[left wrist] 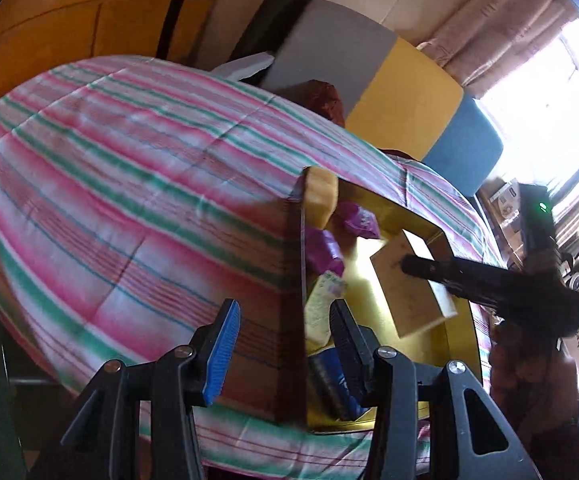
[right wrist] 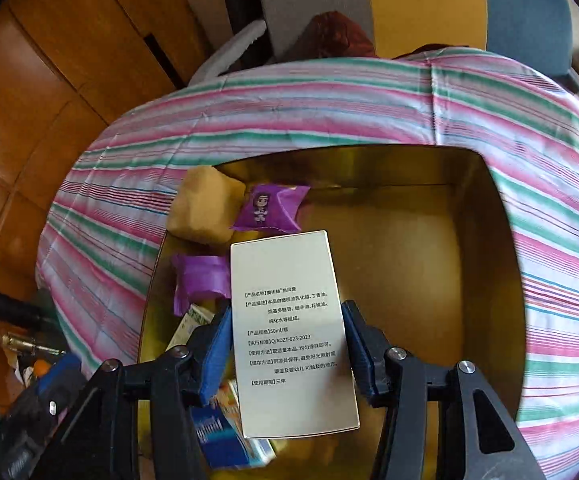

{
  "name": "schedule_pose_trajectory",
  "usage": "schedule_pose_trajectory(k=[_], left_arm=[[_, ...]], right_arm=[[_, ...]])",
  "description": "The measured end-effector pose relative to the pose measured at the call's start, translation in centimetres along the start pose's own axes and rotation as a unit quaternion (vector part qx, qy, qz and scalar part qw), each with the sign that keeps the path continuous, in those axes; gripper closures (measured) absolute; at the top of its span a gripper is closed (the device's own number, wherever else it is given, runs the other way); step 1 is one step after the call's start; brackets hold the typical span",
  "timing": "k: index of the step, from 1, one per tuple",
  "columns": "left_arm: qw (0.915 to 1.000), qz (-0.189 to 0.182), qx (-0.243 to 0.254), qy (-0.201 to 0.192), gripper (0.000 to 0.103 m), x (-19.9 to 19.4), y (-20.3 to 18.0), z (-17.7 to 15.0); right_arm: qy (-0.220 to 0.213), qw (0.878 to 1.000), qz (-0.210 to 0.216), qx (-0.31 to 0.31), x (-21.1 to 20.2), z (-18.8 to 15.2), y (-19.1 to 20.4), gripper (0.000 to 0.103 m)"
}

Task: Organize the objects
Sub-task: 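Carry the white box into the gold tray and open the right tool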

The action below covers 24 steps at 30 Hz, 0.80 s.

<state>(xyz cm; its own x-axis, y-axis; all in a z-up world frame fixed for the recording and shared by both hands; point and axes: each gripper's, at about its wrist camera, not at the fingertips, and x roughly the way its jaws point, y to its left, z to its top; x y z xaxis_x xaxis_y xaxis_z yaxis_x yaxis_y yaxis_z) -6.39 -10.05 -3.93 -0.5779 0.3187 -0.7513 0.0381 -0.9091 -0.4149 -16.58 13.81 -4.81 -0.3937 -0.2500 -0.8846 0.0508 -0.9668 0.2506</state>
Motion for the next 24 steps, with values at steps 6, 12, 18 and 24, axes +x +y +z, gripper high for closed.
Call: schedule_pose_trajectory(k=[6,12,18,24], left_arm=[[0.9999,-0.005,-0.013,0.003,0.056,0.2,1.1,-0.2],[0.9999,-0.004,-0.013,0.005,0.056,0.2,1.0,-0.3],[0.9999,0.006,0.008,-0.012,0.056,-0.8,-0.1,-0.2],[0.9986,0.016,0.045,-0.024,0.056,-1.8,-2.0,-0.7]], right_arm=[[0.012,1.0,-0.02,0.017,2.5,0.9,1.8,0.05],[0.012,1.0,-0.013,0.026,3.6,1.0,2.8,0.048],[-0.013,0.999,0.02,0.031,1.5,0.1,1.4,0.03],[-0.053,0.998,0.027,0.011,-2.5,-1.9,-0.9,0.022]])
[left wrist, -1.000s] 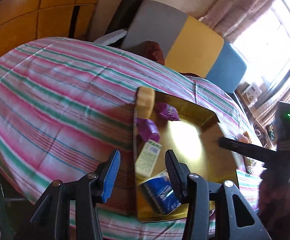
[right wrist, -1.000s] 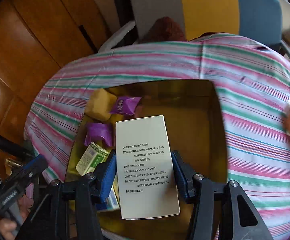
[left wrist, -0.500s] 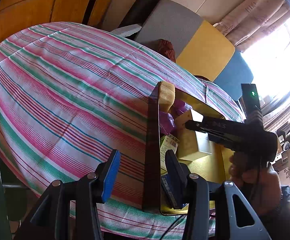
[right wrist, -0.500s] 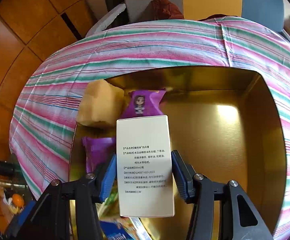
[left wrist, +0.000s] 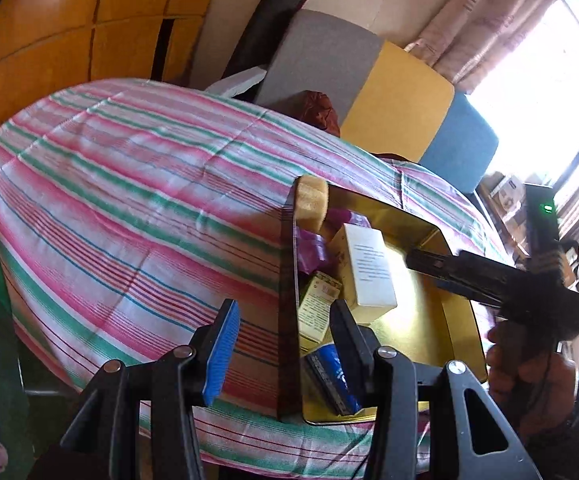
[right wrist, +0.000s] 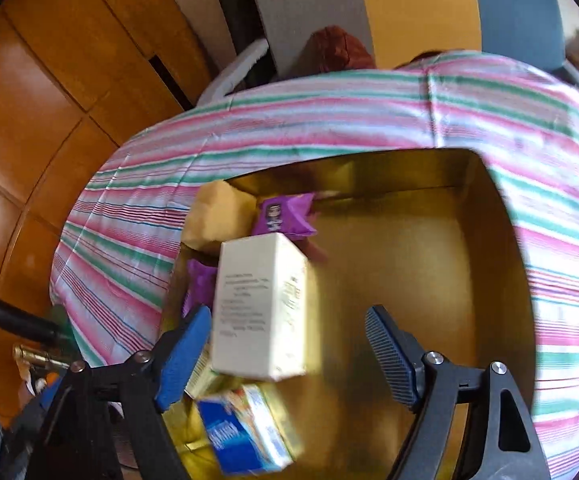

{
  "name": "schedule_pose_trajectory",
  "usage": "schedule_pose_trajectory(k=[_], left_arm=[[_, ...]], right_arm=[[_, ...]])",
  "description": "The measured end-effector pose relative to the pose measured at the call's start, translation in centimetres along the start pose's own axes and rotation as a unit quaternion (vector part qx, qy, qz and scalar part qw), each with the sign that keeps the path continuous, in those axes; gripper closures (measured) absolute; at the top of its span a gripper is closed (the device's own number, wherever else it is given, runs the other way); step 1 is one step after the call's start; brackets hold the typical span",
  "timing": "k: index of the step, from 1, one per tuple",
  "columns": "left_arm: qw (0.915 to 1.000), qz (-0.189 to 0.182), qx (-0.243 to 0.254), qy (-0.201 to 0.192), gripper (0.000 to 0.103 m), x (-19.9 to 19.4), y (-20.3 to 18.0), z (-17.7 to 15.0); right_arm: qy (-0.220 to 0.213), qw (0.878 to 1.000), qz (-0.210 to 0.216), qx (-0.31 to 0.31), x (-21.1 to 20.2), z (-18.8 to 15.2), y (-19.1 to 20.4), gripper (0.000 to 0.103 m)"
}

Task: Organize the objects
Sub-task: 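Carry the white box into the gold tray and open the right tool, then move both tools back to the remaining items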

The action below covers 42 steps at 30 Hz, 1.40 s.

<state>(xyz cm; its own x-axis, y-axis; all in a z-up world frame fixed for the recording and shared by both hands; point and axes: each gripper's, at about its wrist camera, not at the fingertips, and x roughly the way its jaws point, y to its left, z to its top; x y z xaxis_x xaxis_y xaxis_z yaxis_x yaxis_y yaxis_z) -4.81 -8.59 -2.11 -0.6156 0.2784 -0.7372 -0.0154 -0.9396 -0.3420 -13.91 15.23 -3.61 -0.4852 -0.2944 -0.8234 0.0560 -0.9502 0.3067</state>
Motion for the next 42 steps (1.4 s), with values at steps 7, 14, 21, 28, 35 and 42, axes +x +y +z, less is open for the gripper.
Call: schedule_pose_trajectory(k=[7,14,21,28,35,42], left_arm=[[0.9984,0.001,0.056,-0.007,0.056,-0.8,-3.9,-0.5],[0.9939,-0.009,0.11,0.0,0.056,-0.8,-8.4,-1.0],[0.9865,-0.026,0.161,0.017,0.056,0.0,-13.0,-1.8],[0.9781,-0.044,0.199,0.039,0.056,1.4,-17.6,-2.6],[0.9657,-0.074,0.242,0.06,0.056,2.7,-22.7,-3.1],[0.9536,-0.099,0.268,0.094,0.056,6.0,-28.7,-3.5]], right_arm=[[-0.062,0.997,-0.032,-0.046,-5.9,-2.3,-3.2,0.014],[-0.1,0.992,-0.062,-0.036,-10.2,-3.5,-8.3,0.01],[-0.123,0.986,-0.116,0.008,-13.2,-3.6,-15.1,0.009],[-0.151,0.966,-0.203,0.046,-16.4,-3.2,-23.4,0.009],[-0.182,0.926,-0.304,0.133,-18.8,-4.8,-33.4,0.009],[-0.207,0.9,-0.25,0.292,-20.9,-7.4,-39.5,0.009]])
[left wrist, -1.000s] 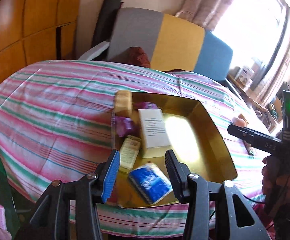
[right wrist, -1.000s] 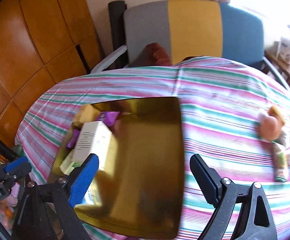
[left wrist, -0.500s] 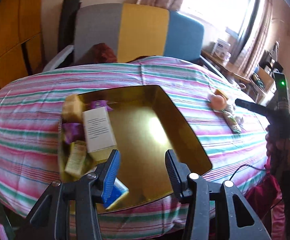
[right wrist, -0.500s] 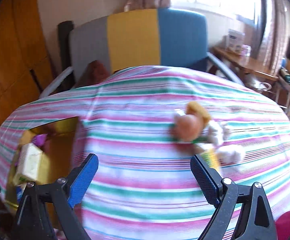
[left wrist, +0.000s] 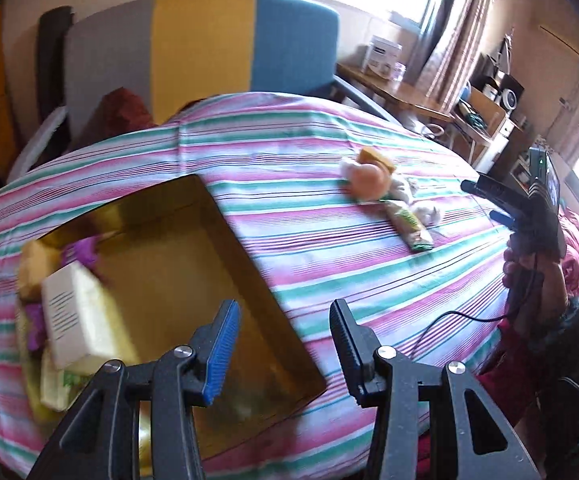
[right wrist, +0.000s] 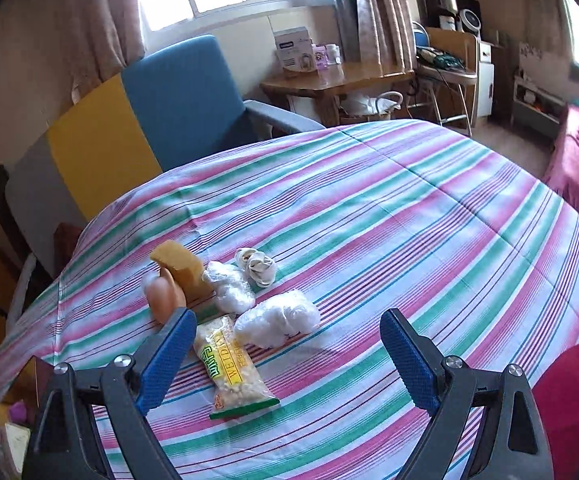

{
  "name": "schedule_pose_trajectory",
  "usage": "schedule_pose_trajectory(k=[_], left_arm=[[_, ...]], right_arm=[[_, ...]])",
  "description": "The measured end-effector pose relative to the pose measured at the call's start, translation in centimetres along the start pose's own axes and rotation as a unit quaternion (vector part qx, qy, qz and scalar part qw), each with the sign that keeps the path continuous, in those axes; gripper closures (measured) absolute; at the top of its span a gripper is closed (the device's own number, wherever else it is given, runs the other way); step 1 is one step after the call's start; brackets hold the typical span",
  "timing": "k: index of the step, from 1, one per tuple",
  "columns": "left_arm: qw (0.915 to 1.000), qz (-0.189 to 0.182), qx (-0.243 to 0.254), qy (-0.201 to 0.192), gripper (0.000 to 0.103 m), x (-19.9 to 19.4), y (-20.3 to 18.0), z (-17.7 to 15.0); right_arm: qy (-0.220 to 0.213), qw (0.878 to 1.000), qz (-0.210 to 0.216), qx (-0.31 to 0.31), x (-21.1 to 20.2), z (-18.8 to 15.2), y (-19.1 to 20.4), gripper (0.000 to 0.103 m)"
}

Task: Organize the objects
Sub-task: 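Move both tools back to the remaining items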

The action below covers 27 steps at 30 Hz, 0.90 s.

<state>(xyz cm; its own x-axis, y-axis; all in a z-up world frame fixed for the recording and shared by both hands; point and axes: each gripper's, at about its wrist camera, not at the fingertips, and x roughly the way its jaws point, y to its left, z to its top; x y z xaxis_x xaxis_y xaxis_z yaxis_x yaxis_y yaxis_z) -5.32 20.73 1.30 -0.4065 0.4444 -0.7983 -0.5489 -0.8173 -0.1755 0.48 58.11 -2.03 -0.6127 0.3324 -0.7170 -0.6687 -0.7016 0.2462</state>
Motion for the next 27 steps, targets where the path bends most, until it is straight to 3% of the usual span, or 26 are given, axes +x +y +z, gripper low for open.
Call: schedule_pose_trajectory(k=[5,12,15,19,21,27], left_arm=[[0.9986,-0.043,-0.009,0.031,0.056,3.4,-2.3,2.3],[0.9934,-0.083,-0.028,0.075,0.055,8.9,-5.4,5.7],[0.9898,-0.104,-0.045,0.087,0.041,11.4,-6.4,7.4],[0.9869,-0.12,-0.06,0.09,0.033,15.2,-7.8,9.8],[0.9872,-0.118,-0.058,0.09,0.019,17.3,-8.6,11.0],[0.9859,-0.113,-0.061,0.107,0.017,23.0,-10.2,13.4]], right_arm=[[0.04,0.998,0.014,0.039,1.5,-0.2,-1.2,0.009],[0.054,0.996,0.033,0.064,1.8,-0.6,-1.8,0.009],[0.058,0.995,0.044,0.066,1.8,-0.7,-1.8,0.009],[0.059,0.994,0.058,0.066,1.7,-0.7,-1.7,0.009],[0.063,0.994,0.065,0.068,1.8,-0.7,-1.7,0.009],[0.074,0.991,0.084,0.071,2.2,-0.7,-1.6,0.009]])
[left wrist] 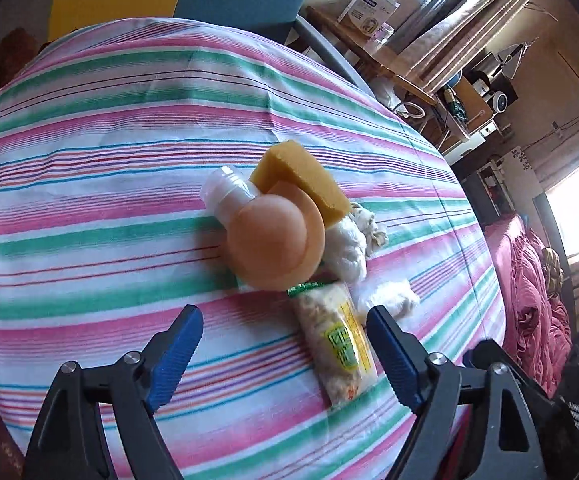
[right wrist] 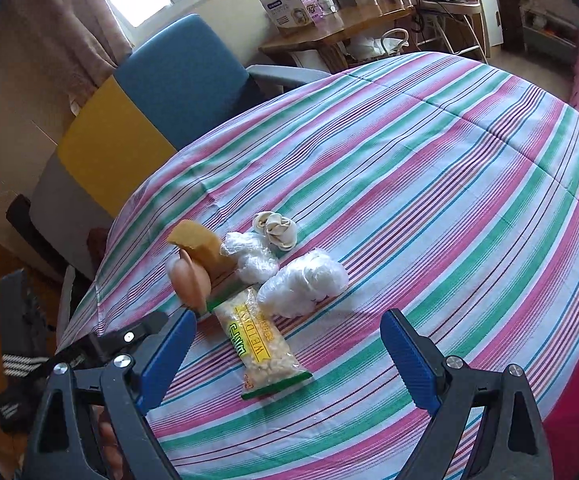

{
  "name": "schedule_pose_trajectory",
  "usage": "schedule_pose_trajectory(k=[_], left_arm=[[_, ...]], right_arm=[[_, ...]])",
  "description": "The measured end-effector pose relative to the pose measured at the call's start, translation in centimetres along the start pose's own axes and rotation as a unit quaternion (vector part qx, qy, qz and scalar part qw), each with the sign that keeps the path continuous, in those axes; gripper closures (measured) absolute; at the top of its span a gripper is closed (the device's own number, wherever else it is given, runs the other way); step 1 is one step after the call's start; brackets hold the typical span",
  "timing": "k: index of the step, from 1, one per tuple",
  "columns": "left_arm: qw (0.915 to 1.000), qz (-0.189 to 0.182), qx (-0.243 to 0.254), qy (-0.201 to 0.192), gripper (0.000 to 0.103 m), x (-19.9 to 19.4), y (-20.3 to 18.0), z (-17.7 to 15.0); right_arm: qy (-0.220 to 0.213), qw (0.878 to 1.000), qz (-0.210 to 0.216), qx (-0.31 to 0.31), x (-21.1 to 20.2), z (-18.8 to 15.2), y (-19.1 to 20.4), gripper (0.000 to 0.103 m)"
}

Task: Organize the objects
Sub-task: 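Move both tools back to the remaining items, then grasp the peach sponge puff with the left tool while the right tool grasps the WEIDAN bag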

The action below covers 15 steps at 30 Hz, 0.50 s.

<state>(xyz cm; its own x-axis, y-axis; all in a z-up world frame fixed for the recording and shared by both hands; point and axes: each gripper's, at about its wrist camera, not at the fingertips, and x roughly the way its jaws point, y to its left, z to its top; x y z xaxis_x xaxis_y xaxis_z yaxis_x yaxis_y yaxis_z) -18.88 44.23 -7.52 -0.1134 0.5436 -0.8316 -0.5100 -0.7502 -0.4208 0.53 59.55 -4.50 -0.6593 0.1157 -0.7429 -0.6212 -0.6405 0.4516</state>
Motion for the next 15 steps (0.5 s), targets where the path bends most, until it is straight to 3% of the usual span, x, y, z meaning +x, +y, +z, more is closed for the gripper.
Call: schedule_pose_trajectory(k=[11,13,15], left_arm=[[0.999,0.005,-0.044,-0.008,0.018,5.1,1.1,3.1],[0.9994,0.007,-0.032,-0.009,0.032,5.2,0.8,3.3],[0.9997,0.01,-0.021,-0.01,0.037,5.4,0.6,3.2]], right_arm=[[0.013,1.0,0.015,-0.006,0.6,-0.1,0.3,0.008],[0.013,1.0,0.012,-0.007,0.7,0.0,0.3,0.008],[0.012,1.0,0.008,-0.008,0.7,0.0,0.3,0.008]])
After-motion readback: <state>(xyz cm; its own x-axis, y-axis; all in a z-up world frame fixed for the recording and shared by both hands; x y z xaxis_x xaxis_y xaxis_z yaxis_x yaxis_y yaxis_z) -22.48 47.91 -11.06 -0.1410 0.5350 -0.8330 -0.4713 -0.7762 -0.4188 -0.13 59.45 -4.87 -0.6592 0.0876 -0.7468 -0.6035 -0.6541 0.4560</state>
